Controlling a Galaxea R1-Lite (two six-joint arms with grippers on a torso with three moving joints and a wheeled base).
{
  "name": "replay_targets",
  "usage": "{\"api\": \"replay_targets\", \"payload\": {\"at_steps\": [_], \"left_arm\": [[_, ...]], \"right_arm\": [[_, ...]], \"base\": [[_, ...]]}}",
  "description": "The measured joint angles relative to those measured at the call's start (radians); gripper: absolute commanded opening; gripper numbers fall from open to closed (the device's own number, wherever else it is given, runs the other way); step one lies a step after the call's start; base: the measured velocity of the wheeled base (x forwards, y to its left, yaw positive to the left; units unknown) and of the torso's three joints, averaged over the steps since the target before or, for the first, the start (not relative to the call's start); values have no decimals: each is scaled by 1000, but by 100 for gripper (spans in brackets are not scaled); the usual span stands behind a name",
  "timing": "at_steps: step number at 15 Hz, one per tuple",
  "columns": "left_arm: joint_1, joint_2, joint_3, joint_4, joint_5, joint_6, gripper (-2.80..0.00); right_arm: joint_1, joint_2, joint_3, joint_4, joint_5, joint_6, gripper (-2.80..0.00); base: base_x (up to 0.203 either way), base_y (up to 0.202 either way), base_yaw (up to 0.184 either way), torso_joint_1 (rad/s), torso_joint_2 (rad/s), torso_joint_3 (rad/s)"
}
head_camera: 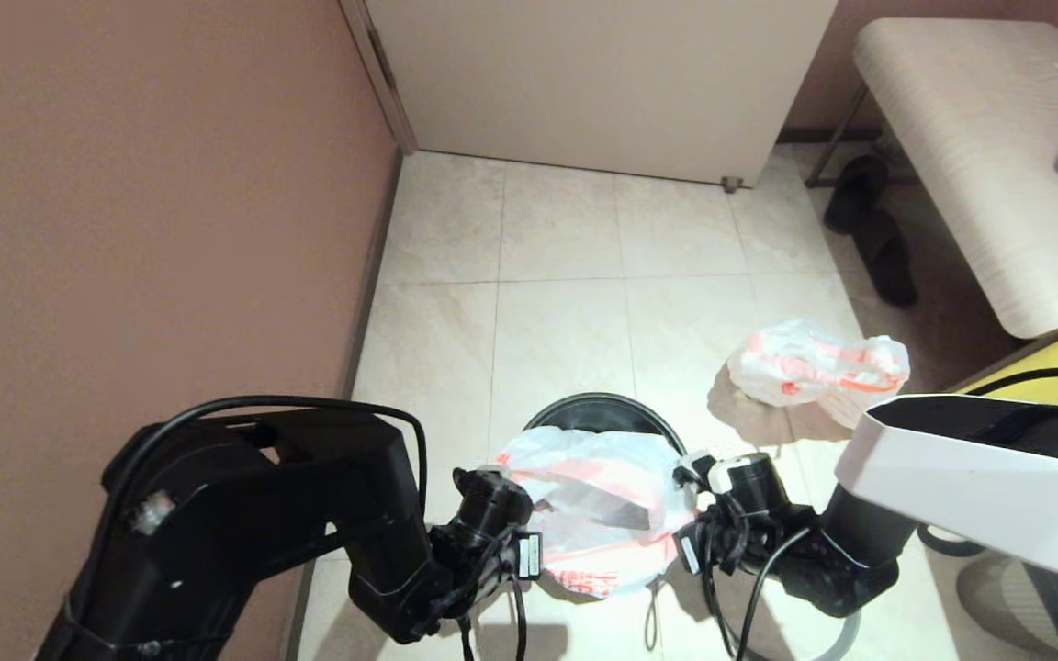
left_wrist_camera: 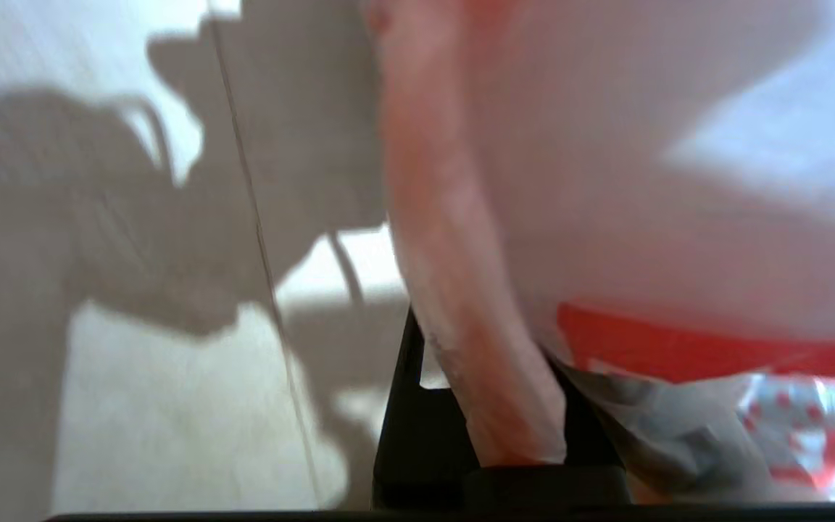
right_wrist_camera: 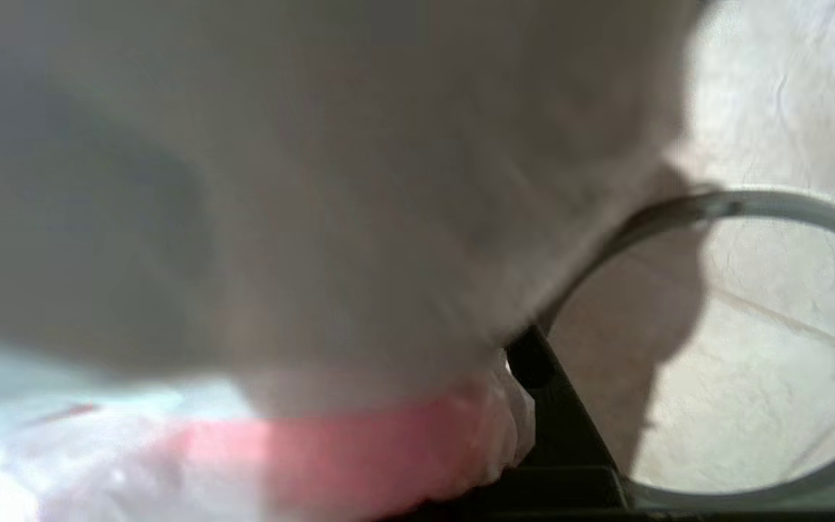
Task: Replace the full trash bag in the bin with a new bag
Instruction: Put the new garbage bag on the trash can
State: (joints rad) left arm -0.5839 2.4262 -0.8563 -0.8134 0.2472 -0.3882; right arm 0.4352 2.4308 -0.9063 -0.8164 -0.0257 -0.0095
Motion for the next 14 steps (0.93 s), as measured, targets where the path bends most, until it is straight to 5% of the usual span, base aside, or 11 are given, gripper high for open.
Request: {"api": "replay_targets", "payload": {"at_steps": [5,10,14], "left_arm": [[100,48,-10,-218,6,39,-280],[130,73,-5,-410,68,42,-280],[132,53,37,-454,30,44,-280]], "right_arm": [[81,33,-45,-22,10,72,-280],[125,85,-294,103,2,72,-280],[124,74,-455,229,-98,73,-280]], "base": [[0,0,0,0,0,0],[0,0,0,0,0,0],[0,0,0,0,0,0]]}}
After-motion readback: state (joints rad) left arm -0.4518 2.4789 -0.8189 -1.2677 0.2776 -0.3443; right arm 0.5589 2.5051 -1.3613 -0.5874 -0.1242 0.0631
